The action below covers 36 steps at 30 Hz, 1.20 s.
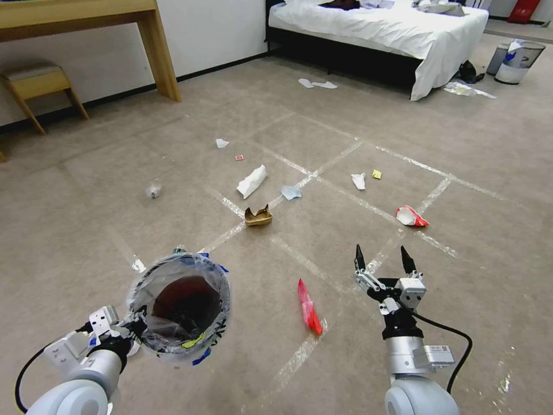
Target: Pick up the trash bin and place the garbage on the floor into it.
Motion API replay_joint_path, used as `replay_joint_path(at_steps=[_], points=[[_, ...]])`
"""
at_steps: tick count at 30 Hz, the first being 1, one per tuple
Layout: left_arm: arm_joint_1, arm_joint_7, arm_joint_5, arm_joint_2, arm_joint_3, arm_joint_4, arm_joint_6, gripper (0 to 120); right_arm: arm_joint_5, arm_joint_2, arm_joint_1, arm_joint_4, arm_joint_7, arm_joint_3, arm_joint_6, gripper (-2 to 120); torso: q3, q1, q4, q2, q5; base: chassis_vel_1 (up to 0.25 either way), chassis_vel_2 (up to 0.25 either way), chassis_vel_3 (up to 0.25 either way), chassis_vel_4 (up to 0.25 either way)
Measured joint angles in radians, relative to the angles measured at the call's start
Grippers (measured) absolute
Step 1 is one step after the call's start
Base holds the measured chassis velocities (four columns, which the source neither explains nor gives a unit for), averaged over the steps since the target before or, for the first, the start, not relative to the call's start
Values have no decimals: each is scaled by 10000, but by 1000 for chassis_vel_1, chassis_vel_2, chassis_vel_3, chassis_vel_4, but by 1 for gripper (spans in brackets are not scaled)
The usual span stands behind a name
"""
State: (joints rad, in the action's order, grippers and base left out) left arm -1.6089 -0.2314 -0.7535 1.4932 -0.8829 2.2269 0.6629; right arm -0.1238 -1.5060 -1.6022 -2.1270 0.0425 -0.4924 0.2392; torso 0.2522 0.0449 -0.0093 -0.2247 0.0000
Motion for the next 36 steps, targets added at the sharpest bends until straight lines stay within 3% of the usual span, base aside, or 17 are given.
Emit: replay_joint_path(at_steps=[15, 24, 27, 29, 30, 33, 34, 36], points=[[37, 33, 107, 27, 22, -139, -26, 1, 10, -4, 152, 210, 92, 109, 138, 100, -1, -2, 1, 0, -1, -43, 50, 50, -49], [130, 51, 139, 39, 25, -204, -34, 1, 33, 94, 398, 260, 504, 111, -430, 100, 0, -2, 1, 0, 0, 0, 0, 0, 0], [138, 51, 139, 36, -1, -205, -35, 1, -32, 267, 551, 286, 906, 249, -1141, 100, 0, -2, 0, 0, -1, 0, 0, 0, 0], [127, 51, 139, 32, -23, -199, -35, 1, -179, 476, 748, 421, 1367, 543, -2111, 100, 0, -2, 0, 0, -1, 0, 0, 0, 0], [127, 51, 139, 32, -23, -199, -35, 1, -179, 476, 748, 421, 1367, 543, -2111, 100, 0, -2, 0, 0, -1, 0, 0, 0, 0], [108, 51, 140, 57, -71, -196, -38, 1, -779, 858, 1230, 783, 2679, 1304, -4309, 100, 0, -1, 1, 0, 0, 0, 0, 0, 0], [108, 51, 140, 57, -71, -196, -38, 1, -779, 858, 1230, 783, 2679, 1304, -4309, 100, 0, -1, 1, 0, 0, 0, 0, 0, 0], [106, 55, 178, 94, -111, -220, -67, 1, -1270, 1104, 1750, 1306, 3857, 1848, -6372, 100, 0, -2, 1, 0, 0, 0, 0, 0, 0]])
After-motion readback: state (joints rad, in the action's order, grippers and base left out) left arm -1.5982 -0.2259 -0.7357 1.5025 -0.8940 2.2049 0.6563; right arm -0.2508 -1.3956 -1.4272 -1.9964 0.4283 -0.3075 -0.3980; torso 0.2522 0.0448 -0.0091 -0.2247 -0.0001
